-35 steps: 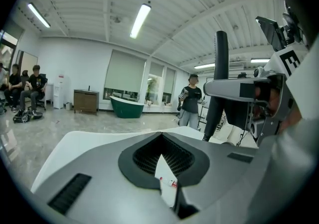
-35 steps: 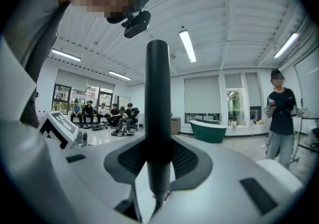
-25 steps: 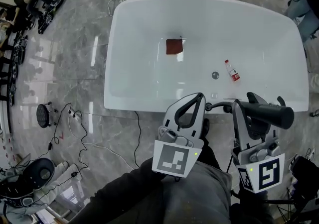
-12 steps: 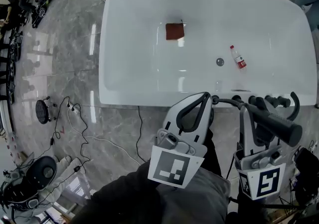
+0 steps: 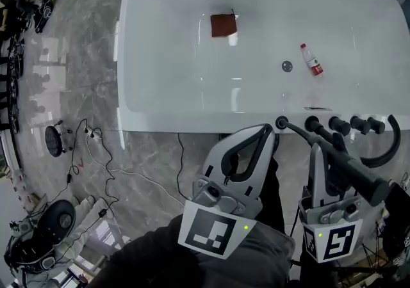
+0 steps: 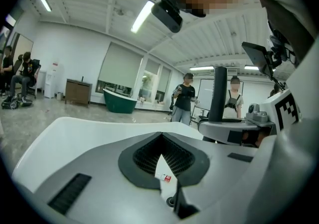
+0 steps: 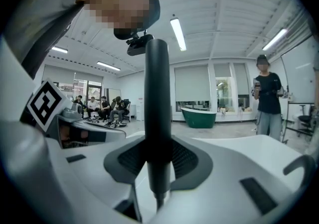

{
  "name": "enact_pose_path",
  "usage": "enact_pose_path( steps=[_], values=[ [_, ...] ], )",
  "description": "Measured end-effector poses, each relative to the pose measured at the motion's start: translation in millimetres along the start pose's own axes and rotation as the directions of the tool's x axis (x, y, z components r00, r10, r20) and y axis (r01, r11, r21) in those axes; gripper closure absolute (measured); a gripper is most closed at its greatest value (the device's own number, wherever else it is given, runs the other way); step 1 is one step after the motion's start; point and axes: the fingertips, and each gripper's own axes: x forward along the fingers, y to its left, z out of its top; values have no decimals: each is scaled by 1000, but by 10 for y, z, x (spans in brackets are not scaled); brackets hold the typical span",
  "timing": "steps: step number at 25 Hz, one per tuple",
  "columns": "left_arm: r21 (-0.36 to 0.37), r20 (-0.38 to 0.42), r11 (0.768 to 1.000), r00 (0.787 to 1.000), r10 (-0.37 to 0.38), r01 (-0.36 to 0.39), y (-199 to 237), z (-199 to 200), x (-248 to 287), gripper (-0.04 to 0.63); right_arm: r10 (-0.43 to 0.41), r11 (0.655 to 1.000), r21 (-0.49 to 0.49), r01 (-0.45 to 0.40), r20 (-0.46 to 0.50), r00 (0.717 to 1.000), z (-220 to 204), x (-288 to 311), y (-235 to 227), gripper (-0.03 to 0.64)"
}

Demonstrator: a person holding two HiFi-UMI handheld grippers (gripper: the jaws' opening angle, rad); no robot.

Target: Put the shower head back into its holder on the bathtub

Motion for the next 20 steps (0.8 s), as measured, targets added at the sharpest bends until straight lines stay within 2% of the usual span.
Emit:
enact_pose_path(
  steps=[12, 20],
  values=[
    [-19, -34, 1000, 999, -23, 22, 44, -253, 91, 591, -13, 1000, -18, 12, -57, 998, -397, 58, 81, 486],
    [-30, -65, 999, 998, -21, 19, 126, -428, 131, 592, -35, 999, -36, 31, -127, 991, -763, 162, 63, 485]
  ],
)
